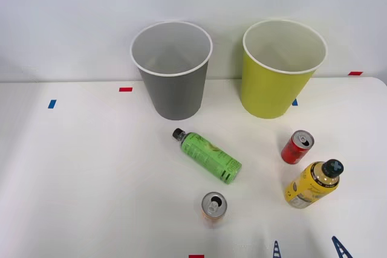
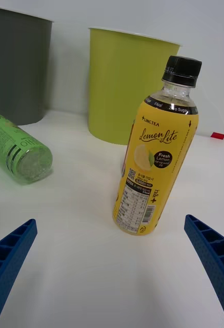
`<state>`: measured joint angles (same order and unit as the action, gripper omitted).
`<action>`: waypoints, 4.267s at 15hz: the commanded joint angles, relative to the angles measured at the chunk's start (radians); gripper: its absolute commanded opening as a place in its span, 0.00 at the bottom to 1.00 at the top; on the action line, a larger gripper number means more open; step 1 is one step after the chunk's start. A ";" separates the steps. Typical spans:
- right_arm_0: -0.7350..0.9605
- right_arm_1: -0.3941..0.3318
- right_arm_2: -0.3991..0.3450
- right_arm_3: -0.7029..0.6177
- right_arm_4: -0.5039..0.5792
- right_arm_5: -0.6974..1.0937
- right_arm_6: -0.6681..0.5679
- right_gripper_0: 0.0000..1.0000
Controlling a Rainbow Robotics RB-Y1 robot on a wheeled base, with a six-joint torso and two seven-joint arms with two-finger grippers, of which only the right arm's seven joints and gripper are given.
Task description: Put cans in the gray bin, plastic bottles in the light green bin
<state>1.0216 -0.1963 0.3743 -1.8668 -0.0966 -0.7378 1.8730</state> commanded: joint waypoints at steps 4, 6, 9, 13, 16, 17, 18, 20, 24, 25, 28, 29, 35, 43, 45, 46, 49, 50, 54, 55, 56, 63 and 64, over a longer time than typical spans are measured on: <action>0.000 0.000 0.000 0.000 0.000 0.000 0.000 1.00; 0.000 0.000 0.000 0.000 0.000 0.000 0.000 1.00; 0.000 0.000 0.000 0.000 0.000 0.000 0.000 1.00; 0.000 0.000 0.000 0.000 0.000 0.000 0.000 1.00; 0.000 0.000 0.000 0.000 0.000 0.000 0.000 1.00; 0.000 0.000 0.000 0.000 0.000 0.000 0.000 1.00; 0.000 0.000 0.000 0.000 0.000 0.000 0.000 1.00; 0.000 0.000 0.000 0.000 0.000 0.000 0.000 1.00; 0.000 0.000 0.000 0.000 0.000 0.000 0.000 1.00; 0.000 0.000 0.000 0.000 0.000 0.000 0.000 1.00; 0.000 0.000 0.000 0.000 0.000 0.000 0.000 1.00; 0.000 0.000 0.000 0.000 0.000 0.000 0.000 1.00; 0.000 0.000 0.000 0.000 0.000 0.000 0.000 1.00; 0.000 0.000 0.000 0.000 0.000 0.000 0.000 1.00; 0.000 0.000 0.000 0.000 0.000 0.000 0.000 1.00; 0.000 0.000 0.000 0.000 0.000 0.000 0.000 1.00; 0.000 0.000 0.000 0.000 0.000 0.000 0.000 1.00; 0.000 0.000 0.000 0.000 0.000 0.000 0.000 1.00; 0.000 0.000 0.000 0.000 0.000 0.000 0.000 1.00; 0.000 0.000 0.000 0.000 0.000 0.000 0.000 1.00; 0.000 0.000 0.000 0.000 0.000 0.000 0.000 1.00; 0.000 0.000 0.000 0.000 0.000 0.000 0.000 1.00; 0.000 0.000 0.000 0.000 0.000 0.000 0.000 1.00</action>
<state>1.0216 -0.1963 0.3743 -1.8668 -0.0966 -0.7378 1.8730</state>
